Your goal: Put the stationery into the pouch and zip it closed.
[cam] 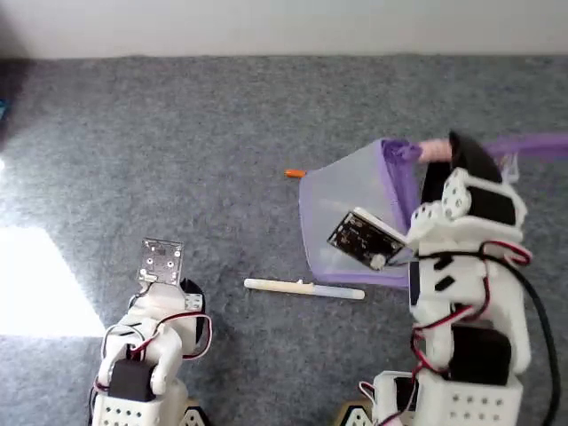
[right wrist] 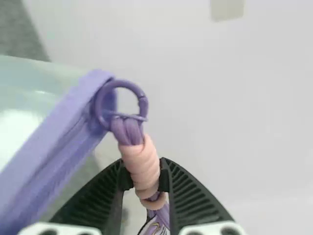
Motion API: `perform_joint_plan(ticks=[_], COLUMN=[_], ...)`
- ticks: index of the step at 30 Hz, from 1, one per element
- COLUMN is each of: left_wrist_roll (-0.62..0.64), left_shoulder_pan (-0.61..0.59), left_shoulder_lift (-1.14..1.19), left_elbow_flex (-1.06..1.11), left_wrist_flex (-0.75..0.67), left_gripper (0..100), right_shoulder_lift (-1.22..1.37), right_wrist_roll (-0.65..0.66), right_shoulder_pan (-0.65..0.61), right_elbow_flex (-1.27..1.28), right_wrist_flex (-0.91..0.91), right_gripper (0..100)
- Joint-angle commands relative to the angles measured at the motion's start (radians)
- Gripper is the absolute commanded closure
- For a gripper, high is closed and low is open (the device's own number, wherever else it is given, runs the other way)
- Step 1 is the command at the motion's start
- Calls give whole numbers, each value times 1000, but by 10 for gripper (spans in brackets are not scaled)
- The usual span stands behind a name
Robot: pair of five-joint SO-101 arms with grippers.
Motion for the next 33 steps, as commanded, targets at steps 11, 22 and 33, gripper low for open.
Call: perform_joint_plan(ticks=[11,22,33], left_wrist_roll=[-181,-176,-153], left_shoulder_pan=[-212,-262,-44], left_shoulder_lift=[-9,-2,0], left_elbow_flex=[-297,-466,-613], left_wrist_flex=[-6,21,180], left_gripper=[866,781,761], right_shoulder_lift=[64,-101,-10], right_wrist_roll=[101,94,64], right_shoulder_pan=[-392,-496,-515], right_elbow_flex=[-43,-41,-8], right_wrist_flex=[-5,613,633], right_gripper=[990,990,990])
